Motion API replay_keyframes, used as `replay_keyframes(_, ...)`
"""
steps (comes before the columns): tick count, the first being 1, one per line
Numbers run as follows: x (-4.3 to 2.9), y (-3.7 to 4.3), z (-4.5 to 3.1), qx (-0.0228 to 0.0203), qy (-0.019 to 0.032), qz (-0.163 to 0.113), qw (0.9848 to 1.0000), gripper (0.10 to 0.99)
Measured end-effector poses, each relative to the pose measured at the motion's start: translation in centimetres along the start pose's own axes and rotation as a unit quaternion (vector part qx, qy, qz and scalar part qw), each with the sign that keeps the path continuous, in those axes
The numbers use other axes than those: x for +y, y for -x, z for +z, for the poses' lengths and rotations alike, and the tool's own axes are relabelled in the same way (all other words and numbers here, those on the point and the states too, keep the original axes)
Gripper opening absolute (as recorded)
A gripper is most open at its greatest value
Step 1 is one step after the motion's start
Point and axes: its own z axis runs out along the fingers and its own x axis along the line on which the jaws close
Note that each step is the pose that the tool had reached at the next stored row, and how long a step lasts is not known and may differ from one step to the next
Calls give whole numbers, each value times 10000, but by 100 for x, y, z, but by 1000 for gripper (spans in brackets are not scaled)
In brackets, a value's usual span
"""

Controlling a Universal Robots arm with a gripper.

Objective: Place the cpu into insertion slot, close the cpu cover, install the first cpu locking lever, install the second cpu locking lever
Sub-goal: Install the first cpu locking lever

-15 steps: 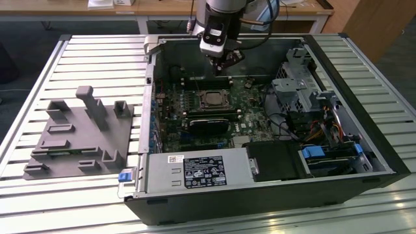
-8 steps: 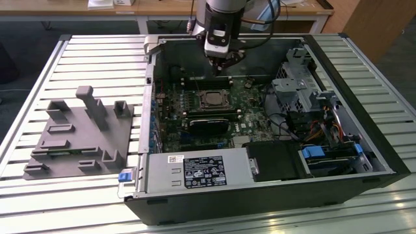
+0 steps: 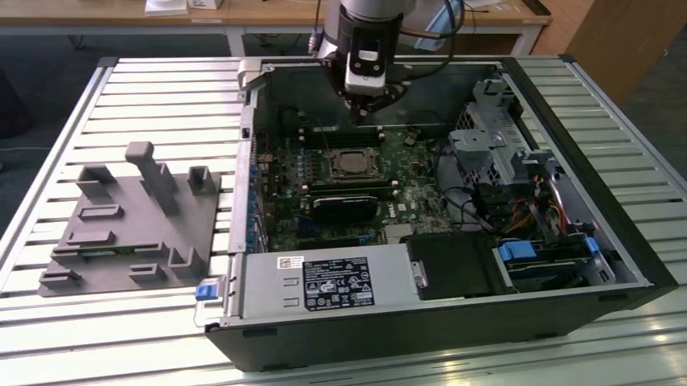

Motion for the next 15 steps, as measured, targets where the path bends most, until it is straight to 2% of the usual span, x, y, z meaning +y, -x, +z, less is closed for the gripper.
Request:
replay_keyframes(4, 0, 0, 1, -8, 3, -205, 9998, 106)
replay_keyframes(7, 0, 0, 3, -80, 62, -289, 9995, 106)
replay_keyframes(8, 1, 0, 4, -89, 69, -346, 9993, 106)
replay_keyframes(11, 0, 0, 3, -82, 60, -618, 9980, 106)
replay_keyframes(15, 0, 0, 6, -73, 53, -961, 9953, 106)
